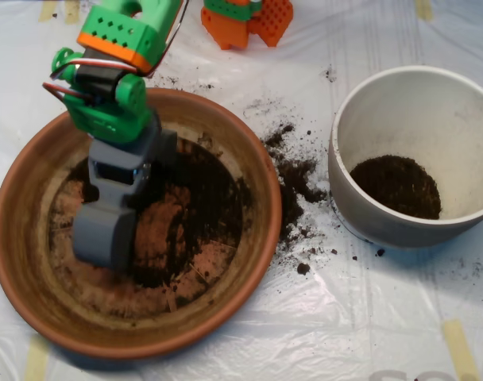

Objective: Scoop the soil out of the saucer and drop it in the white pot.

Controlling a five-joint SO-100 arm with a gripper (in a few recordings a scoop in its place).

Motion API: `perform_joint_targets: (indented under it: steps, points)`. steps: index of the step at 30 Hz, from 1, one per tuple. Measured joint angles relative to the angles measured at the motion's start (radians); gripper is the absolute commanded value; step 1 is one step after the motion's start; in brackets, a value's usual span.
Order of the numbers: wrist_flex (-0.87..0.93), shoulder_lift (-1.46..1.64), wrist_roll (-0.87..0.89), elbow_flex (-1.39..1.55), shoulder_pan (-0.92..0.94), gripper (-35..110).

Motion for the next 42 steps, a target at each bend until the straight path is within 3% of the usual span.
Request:
perform_joint_targets:
  steps: [8, 22, 34, 42]
  points:
    - [0.069, -0.115, -0.023, -0.143, 0.02, 53]
    - [0.091, -0.114, -0.057, -0.175, -0.023, 30]
    - [0.101, -0.109, -0.117, -0.179, 0.012, 31]
    - [-0.041, 0.006, -0.189, 0.021, 0.051, 30]
